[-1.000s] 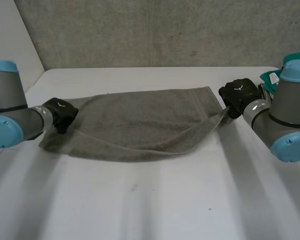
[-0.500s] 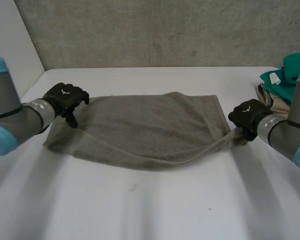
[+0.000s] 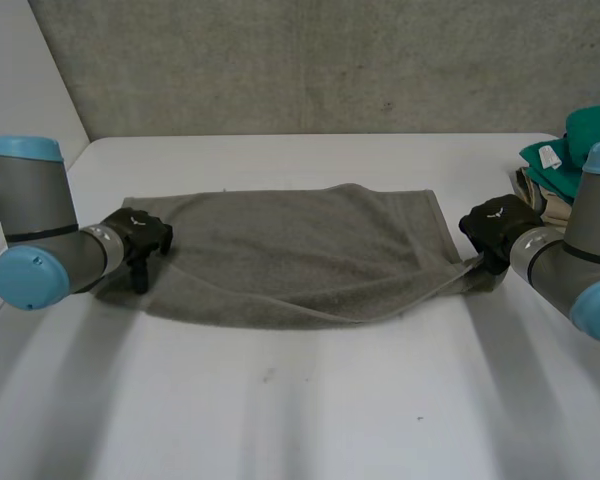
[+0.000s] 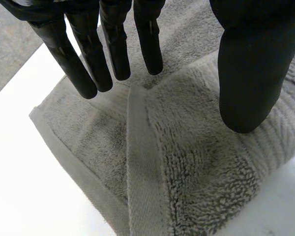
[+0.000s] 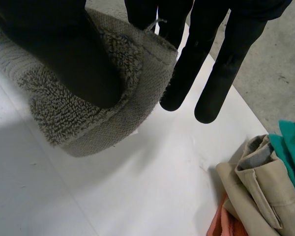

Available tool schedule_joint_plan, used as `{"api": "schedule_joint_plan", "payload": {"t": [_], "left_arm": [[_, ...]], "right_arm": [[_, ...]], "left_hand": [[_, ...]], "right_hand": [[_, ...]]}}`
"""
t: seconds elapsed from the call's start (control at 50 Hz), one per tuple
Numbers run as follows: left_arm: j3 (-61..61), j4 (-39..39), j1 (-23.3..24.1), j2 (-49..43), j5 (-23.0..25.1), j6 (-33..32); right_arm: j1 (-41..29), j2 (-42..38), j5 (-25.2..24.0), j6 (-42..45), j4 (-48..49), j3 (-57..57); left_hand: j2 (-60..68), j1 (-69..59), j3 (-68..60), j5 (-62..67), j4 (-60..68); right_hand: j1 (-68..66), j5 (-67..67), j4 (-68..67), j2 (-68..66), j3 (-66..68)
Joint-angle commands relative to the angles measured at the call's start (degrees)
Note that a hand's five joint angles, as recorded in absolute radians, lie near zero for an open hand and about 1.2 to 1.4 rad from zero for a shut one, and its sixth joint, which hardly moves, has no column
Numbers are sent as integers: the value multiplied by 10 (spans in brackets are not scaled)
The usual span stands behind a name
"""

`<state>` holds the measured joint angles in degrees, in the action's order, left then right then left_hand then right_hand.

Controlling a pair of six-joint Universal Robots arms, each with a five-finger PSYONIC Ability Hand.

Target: Fold the laundry.

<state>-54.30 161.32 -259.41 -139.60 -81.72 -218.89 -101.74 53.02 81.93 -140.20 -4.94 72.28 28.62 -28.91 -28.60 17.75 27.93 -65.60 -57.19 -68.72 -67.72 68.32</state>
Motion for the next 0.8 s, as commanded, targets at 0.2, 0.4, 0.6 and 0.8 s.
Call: {"api": "schedule_joint_plan", "payload": {"t": [0.2, 0.4, 0.6, 0.8], "left_arm": [[2, 5, 0, -16, 4, -25], [-13, 6, 7, 24, -6, -32], [-110, -27, -21, 152, 3, -62], [-314, -165, -71, 286, 84, -296]], "right_arm": [[-3, 1, -1, 1, 2, 3], [-4, 7, 0, 4, 1, 6], [7, 51, -4, 51, -57, 36], [42, 125, -14, 318, -279, 162]], "left_hand": [[33, -30, -33, 42, 40], [514, -511, -514, 522, 521], [514, -511, -514, 522, 521], [514, -511, -514, 522, 521]], "right_hand": [[-144, -128, -113, -123, 117], [-144, -128, -113, -123, 117], [-144, -128, -113, -123, 117], [-144, -128, -113, -123, 117]]}}
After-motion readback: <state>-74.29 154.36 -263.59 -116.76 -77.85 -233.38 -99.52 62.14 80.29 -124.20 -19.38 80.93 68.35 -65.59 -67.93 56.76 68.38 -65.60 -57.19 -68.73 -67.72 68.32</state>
